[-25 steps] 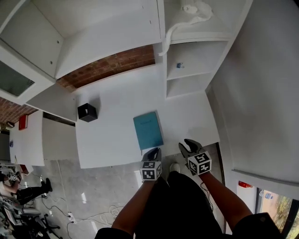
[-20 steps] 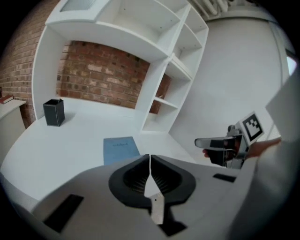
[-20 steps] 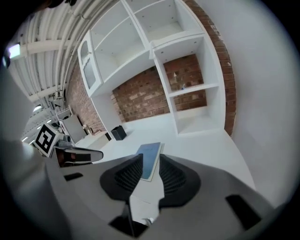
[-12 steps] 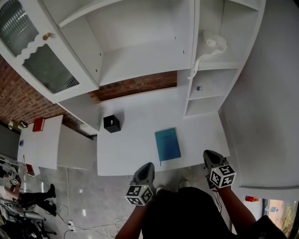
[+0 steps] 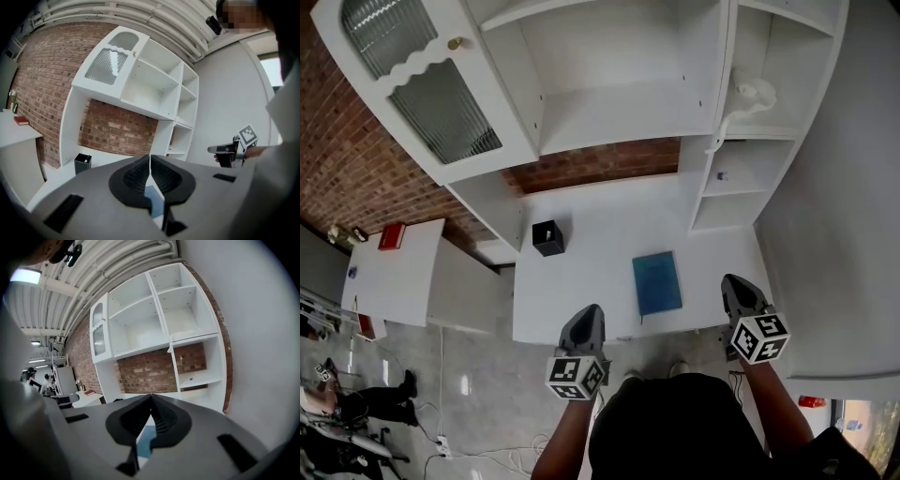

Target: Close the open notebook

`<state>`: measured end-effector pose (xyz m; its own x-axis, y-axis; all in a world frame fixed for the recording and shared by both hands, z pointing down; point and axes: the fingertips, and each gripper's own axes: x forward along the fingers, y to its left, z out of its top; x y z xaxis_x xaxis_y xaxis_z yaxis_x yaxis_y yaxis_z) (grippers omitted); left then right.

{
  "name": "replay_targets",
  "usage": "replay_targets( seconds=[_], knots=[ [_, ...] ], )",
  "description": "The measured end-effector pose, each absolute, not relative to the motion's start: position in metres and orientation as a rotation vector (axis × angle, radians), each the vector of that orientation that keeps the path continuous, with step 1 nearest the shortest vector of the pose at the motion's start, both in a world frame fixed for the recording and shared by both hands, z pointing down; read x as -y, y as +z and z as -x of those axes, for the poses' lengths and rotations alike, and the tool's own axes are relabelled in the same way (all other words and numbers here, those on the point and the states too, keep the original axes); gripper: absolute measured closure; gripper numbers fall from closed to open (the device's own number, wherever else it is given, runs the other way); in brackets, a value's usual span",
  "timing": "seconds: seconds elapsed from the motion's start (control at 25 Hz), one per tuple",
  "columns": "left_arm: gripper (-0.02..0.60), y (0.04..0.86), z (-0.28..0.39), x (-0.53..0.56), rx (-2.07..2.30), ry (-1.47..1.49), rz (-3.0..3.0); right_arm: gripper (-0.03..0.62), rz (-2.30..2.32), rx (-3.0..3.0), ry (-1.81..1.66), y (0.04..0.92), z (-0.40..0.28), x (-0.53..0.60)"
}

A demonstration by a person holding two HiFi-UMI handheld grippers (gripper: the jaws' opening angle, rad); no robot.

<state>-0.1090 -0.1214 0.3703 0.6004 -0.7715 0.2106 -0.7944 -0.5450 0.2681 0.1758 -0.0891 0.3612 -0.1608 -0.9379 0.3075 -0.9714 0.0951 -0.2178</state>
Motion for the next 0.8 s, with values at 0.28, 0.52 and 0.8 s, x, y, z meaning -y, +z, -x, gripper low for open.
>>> replay_targets(
  seconds=[0.28, 0.52, 0.8],
  knots=[
    [0.568, 0.361, 0.131, 0.127, 1.295, 0.083, -2.481, 0.594, -1.920, 2.276, 0.490, 0.365, -0.150, 0.086],
    [0.568, 0.372, 0.140, 0.129, 1.340, 0.204, -2.521, 0.595, -1.915, 2.276, 0.371, 0.358, -0.138, 0.080],
    [0.568, 0.377, 0.129, 0.134, 1.286, 0.211, -2.527, 0.595, -1.963, 2.244, 0.379, 0.360, -0.140, 0.081]
  ],
)
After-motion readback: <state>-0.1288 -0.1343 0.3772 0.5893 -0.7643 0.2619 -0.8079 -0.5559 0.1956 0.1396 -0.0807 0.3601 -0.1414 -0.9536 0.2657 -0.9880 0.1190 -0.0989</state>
